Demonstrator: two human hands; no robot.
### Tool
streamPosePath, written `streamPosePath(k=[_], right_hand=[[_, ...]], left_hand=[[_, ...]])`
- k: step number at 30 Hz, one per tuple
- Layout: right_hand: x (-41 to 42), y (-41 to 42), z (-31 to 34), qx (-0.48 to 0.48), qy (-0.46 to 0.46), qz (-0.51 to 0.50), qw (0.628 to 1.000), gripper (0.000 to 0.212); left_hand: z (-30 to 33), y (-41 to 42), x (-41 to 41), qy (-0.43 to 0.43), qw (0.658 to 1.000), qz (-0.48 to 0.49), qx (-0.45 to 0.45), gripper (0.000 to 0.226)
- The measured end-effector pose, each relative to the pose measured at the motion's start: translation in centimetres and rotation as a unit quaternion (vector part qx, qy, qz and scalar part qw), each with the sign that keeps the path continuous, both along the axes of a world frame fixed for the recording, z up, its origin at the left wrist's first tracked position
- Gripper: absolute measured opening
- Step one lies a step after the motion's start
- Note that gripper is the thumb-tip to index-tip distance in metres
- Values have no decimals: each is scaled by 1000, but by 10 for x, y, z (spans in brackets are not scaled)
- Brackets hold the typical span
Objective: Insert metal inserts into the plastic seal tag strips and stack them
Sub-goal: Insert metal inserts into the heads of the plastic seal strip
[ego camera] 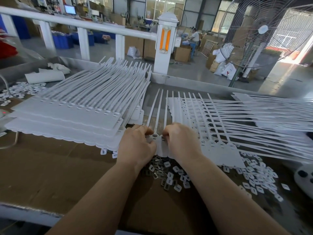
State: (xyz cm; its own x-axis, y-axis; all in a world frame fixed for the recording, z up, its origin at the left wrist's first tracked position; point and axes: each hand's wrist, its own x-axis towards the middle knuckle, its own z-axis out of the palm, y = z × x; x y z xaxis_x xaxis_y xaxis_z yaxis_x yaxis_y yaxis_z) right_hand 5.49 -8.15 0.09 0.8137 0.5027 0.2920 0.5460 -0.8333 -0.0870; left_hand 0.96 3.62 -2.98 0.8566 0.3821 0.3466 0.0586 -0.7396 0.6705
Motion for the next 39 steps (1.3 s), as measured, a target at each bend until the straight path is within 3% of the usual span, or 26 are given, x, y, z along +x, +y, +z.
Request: streamPosePath(k=[11,21,29,35,39], right_hand=[[-10,-1,-2,-64,-18,35,997,22],[-7,-13,1,-47,10,42,998,28],[-14,-54,20,118,15,-10,993,24],[-29,-120,28,118,78,-56,988,18],[-40,-154,34,48,147,-42,987,19]], left_hand=[[0,-1,0,2,1000,1,5,27],[0,-1,0,6,1000,0,0,25],[0,-2,1,8,1000,1,-4,24],[-1,-1,1,4,1000,8,7,23],[-1,-2,1,2,1000,12,16,22]])
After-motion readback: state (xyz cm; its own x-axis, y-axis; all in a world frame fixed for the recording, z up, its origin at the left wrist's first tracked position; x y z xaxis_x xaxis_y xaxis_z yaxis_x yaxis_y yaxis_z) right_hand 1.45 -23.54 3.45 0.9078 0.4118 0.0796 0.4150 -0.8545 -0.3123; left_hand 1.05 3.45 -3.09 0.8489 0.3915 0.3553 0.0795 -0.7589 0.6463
